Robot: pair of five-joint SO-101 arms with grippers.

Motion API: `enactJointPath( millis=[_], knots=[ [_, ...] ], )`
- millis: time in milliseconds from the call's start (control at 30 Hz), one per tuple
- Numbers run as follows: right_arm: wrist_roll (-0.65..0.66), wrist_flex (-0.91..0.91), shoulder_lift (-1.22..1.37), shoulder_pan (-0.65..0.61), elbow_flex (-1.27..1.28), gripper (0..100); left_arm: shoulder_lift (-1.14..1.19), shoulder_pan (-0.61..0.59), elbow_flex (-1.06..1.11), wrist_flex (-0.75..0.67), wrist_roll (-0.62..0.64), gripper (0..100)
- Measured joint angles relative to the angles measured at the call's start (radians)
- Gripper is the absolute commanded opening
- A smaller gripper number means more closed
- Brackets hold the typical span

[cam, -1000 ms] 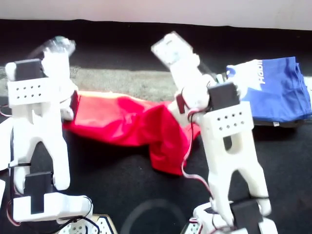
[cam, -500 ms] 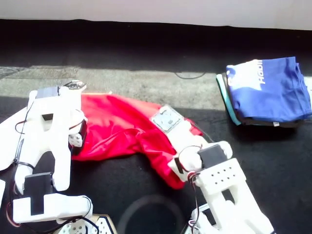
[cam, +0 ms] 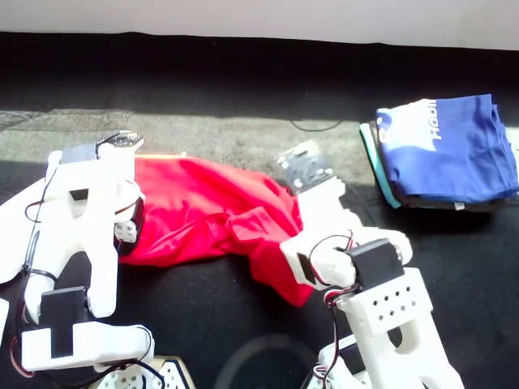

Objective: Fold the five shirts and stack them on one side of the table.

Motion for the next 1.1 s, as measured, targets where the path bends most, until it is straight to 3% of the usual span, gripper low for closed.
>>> enactJointPath(
  millis=[267, 567, 733, 867, 1100],
  knots=[
    [-0.044, 0.054, 0.221, -0.002, -0.112, 14.5, 0.000, 0.000, 0.000, -0.020, 0.000, 1],
    [-0.150, 0.285, 0.634, 0.006, -0.594, 14.6, 0.000, 0.000, 0.000, -0.026, 0.000, 1],
    [-0.155, 0.293, 0.750, 0.014, -0.621, 13.1, 0.000, 0.000, 0.000, -0.026, 0.000, 1],
    [-0.109, 0.262, 0.810, 0.014, -0.621, 0.0, 0.000, 0.000, 0.000, -0.040, 0.000, 1],
    [-0.048, 0.196, 0.822, 0.098, -0.634, 0.9, 0.000, 0.000, 0.000, -0.040, 0.000, 1]
  ],
)
